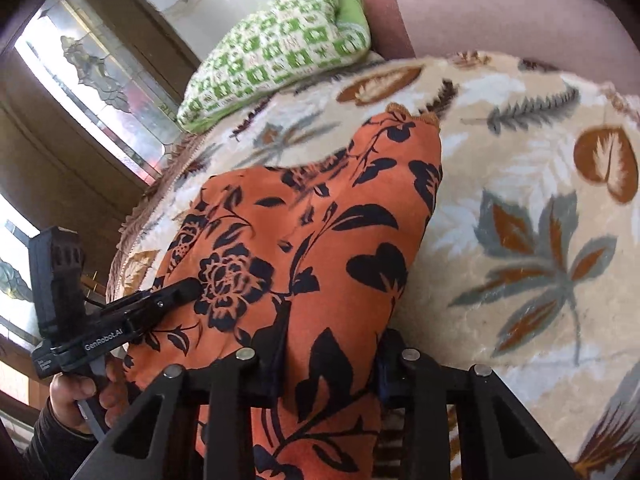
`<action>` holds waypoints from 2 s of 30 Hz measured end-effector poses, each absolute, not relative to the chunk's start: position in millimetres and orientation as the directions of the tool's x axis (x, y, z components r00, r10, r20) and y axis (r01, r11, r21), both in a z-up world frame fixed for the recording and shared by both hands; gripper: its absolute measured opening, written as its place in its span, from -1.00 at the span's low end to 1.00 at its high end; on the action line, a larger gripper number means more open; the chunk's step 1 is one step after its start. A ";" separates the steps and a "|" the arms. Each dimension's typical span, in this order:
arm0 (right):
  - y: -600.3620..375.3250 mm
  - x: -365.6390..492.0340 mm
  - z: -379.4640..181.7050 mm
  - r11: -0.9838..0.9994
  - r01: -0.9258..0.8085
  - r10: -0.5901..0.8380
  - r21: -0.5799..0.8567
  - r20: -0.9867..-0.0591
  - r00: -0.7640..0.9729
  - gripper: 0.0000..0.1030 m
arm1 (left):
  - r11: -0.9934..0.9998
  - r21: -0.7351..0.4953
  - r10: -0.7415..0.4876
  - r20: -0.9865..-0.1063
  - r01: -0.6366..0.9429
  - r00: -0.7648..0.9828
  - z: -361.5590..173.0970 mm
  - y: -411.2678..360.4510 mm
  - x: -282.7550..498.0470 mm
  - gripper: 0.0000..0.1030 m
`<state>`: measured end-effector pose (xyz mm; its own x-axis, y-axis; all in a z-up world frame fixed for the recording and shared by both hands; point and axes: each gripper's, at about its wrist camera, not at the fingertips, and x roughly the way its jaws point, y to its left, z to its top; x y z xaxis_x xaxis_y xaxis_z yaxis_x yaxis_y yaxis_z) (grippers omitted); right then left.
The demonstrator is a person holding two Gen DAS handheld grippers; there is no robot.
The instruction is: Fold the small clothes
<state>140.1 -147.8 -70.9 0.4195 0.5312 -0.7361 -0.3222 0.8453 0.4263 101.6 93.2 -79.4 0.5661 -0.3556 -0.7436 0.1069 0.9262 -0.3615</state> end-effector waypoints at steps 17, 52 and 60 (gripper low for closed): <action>-295.1 169.1 -9.1 0.889 -0.248 0.454 0.386 -0.660 0.599 -0.33 | 0.871 -0.385 -0.491 -0.630 0.307 0.602 -33.5 -29.7 170.6 -0.48; -347.5 259.4 -94.2 0.665 -0.099 0.670 0.740 -0.533 0.517 0.50 | 0.947 -0.111 -0.253 -0.836 0.302 0.486 -100.9 -80.1 250.4 -0.09; -350.8 253.0 -114.6 0.576 -0.019 0.719 0.817 -0.496 0.487 0.56 | 0.965 -0.121 -0.230 -0.817 0.232 0.530 -94.7 -58.3 226.0 0.11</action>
<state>253.0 -350.8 -114.6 0.4872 0.7188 -0.4959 -0.0188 0.5764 0.8170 226.0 -58.3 -94.7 0.5297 -0.2297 -0.8165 0.2320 0.9652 -0.1210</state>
